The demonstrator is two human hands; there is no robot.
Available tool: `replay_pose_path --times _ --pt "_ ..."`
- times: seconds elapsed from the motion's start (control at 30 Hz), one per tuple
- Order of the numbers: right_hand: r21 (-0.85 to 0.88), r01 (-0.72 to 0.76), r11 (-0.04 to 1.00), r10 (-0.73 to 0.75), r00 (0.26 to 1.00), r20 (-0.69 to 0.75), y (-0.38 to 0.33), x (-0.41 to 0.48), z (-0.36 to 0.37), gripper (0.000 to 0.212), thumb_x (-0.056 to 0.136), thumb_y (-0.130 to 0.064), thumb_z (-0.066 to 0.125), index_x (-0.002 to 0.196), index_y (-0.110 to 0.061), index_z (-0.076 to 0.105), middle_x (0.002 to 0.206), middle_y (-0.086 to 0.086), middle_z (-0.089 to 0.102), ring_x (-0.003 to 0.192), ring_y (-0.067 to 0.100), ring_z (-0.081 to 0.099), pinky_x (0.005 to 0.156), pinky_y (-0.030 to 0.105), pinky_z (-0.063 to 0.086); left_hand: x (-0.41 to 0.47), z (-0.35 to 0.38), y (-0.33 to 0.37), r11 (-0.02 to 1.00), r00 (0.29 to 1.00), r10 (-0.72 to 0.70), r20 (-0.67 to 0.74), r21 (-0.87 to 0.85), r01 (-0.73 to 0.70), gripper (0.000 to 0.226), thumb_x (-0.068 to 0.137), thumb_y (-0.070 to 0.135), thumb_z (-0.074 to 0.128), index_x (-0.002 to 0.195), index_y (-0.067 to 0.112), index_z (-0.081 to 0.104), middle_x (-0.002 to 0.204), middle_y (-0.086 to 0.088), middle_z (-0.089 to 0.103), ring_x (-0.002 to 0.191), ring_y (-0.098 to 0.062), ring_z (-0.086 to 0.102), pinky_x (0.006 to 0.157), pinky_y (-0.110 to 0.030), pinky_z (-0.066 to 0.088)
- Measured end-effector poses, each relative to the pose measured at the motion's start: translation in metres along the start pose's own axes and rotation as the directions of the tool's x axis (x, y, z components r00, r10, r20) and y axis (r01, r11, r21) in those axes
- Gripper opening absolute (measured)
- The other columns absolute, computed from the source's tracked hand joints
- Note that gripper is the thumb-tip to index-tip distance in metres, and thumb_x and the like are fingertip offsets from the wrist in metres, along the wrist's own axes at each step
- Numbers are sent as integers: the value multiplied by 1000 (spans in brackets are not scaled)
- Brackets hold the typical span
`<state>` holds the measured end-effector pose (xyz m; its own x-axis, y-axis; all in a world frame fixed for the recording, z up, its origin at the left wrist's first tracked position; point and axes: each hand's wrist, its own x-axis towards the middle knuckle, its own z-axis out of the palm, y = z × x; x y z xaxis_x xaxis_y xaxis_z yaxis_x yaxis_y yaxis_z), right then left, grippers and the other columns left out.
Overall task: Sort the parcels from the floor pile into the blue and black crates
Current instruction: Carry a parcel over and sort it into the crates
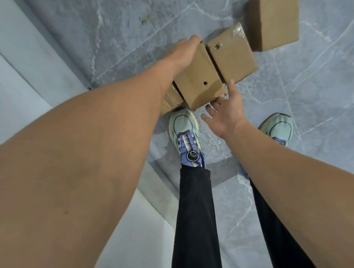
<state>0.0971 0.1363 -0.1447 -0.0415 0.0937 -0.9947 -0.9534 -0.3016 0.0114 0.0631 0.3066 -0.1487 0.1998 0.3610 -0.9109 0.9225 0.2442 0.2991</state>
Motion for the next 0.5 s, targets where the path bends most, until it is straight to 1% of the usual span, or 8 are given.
replay_pose_path --times 0.07,0.13,0.2,0.27,0.33,0.4,0.47,0.5 --pt "92 -2 996 0 1000 23 -2 4 2 90 102 -69 40 166 -9 17 172 7 24 160 25 18 129 52 16 2 2 3 998 1000 -13 20 -53 14 61 107 52 32 158 20 34 164 -7 33 148 -24 33 108 -33 29" --pt "182 0 983 -9 999 47 -4 5 4 82 102 -67 43 161 -11 34 162 10 44 151 28 39 123 50 31 -2 3 5 996 999 -26 20 -79 27 65 105 56 34 160 21 31 166 -5 30 150 -24 29 114 -35 26" --pt "229 5 973 -18 999 52 -4 0 4 76 101 -66 47 153 -12 47 146 9 60 134 29 58 112 47 47 -9 2 5 996 998 -43 37 -75 45 69 104 60 35 161 20 31 166 -6 30 151 -24 29 115 -37 25" --pt "216 10 976 -24 998 60 -4 -13 2 75 100 -67 49 151 -12 50 143 8 63 130 27 61 115 48 46 -21 -2 6 995 997 -46 63 -81 51 71 104 62 34 161 21 30 167 -6 27 152 -24 27 118 -39 23" --pt "186 13 983 -27 997 76 -7 -32 -1 73 101 -67 47 151 -14 51 144 6 62 133 25 58 120 49 40 -43 -10 5 991 994 -76 83 -101 84 76 99 69 35 160 23 33 166 -5 31 151 -25 29 120 -41 22" --pt "131 16 991 -30 994 103 -13 -58 -2 70 103 -66 43 152 -16 50 147 4 60 137 24 55 123 49 35 -70 -20 4 982 990 -111 86 -143 123 93 83 86 37 155 28 43 161 -4 40 147 -24 38 122 -46 25" --pt "86 27 996 -38 991 130 -21 -90 -2 69 104 -66 39 152 -18 51 148 3 59 138 22 54 123 47 34 -95 -31 2 966 988 -132 86 -214 147 102 69 95 38 148 33 51 154 -2 51 141 -22 47 119 -50 33" --pt "63 38 997 -46 989 140 -26 -108 -2 68 105 -65 38 152 -19 51 147 2 60 138 21 54 123 46 34 -111 -36 7 956 987 -136 86 -250 154 96 71 94 38 144 33 56 146 -1 58 135 -20 53 115 -47 39"
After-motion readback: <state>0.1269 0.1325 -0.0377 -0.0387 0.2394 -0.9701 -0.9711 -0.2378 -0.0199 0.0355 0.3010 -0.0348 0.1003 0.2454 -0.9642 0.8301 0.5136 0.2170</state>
